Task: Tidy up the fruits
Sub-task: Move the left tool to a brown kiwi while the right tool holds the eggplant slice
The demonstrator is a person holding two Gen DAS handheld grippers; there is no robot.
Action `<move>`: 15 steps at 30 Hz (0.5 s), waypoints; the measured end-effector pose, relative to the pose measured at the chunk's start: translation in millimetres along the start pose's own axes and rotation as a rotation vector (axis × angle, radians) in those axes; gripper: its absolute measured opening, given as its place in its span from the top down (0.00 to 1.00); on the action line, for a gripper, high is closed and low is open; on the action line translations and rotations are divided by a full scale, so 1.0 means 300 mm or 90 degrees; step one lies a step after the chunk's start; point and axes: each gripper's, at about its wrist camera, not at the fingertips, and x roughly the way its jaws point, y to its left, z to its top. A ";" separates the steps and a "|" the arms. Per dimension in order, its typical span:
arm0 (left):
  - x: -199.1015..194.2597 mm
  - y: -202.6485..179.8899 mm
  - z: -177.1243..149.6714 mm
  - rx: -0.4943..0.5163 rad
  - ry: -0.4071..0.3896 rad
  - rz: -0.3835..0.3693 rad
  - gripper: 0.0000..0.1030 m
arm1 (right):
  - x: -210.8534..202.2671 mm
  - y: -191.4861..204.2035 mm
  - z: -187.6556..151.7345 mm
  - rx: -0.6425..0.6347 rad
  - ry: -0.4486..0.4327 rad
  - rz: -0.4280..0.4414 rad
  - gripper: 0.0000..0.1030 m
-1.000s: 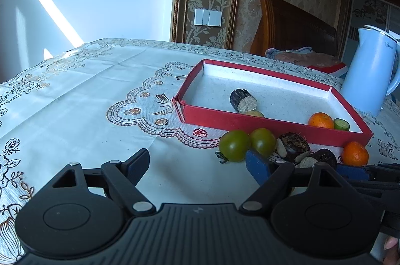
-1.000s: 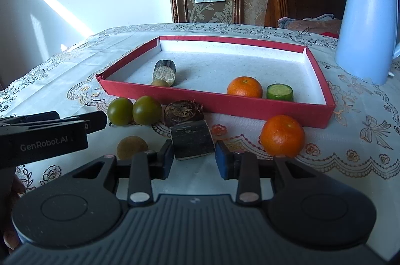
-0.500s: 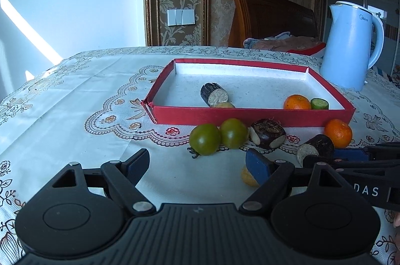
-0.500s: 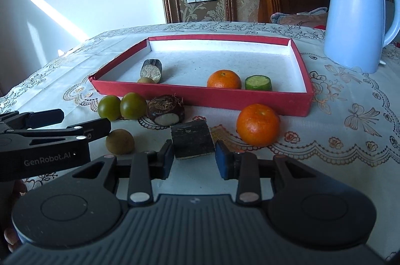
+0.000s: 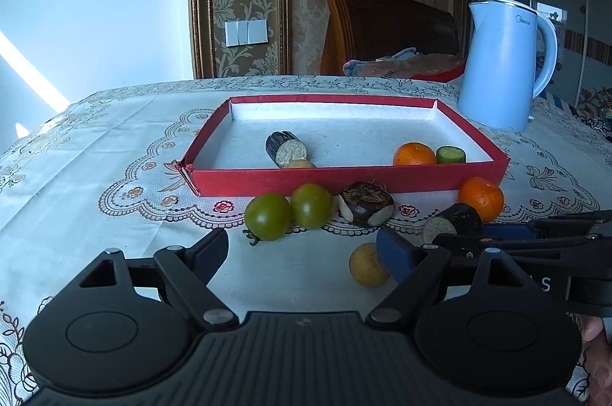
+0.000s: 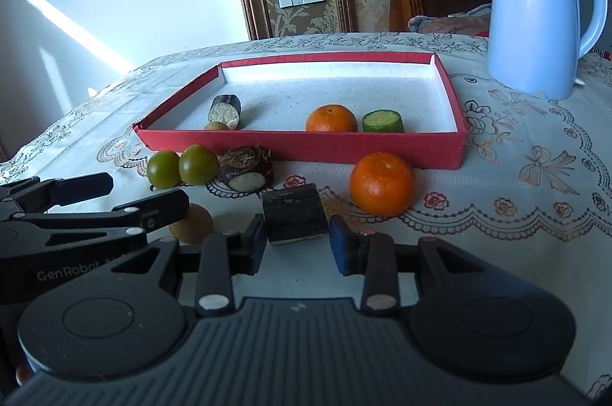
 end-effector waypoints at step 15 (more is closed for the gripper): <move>0.018 -0.034 -0.001 0.014 0.013 -0.017 0.16 | -0.040 -0.042 -0.024 0.007 0.001 -0.007 0.68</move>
